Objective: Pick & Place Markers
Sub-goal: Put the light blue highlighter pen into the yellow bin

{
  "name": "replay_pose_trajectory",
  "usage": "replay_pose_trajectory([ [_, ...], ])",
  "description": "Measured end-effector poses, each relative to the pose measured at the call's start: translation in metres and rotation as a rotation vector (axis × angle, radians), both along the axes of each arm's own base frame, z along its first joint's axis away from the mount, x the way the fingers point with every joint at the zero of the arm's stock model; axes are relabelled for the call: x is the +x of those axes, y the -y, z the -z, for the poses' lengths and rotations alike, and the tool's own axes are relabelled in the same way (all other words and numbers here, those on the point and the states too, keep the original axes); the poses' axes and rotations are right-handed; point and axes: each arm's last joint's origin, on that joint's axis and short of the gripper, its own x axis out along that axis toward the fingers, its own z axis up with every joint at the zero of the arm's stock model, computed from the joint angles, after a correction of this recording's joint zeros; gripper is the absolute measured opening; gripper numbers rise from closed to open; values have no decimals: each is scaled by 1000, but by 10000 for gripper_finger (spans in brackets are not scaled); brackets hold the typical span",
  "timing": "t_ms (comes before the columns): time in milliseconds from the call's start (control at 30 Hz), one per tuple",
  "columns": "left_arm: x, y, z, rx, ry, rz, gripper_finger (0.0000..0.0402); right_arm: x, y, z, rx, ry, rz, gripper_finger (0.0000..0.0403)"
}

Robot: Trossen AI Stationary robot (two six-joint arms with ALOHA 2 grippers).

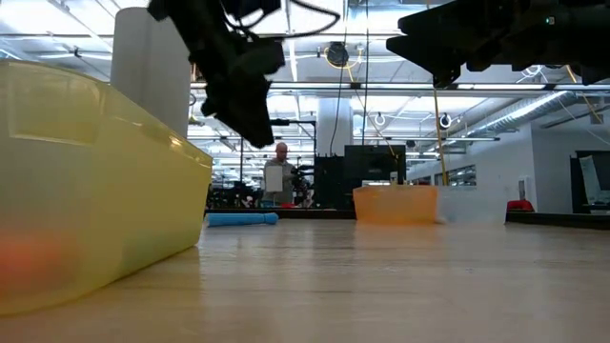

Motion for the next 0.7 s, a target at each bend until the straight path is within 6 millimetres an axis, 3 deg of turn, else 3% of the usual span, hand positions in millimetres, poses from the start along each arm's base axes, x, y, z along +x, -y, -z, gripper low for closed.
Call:
replay_pose_trajectory([
  [167,1,-21,4,47,-37,21,143,0,0,0,-2,-3,0,180],
  [367,7,-24,21,29,-86,29,143,0,0,1,-3,-8,0,180],
  [700,35,-13,87,-102,-160,63,143,0,0,0,0,3,0,180],
])
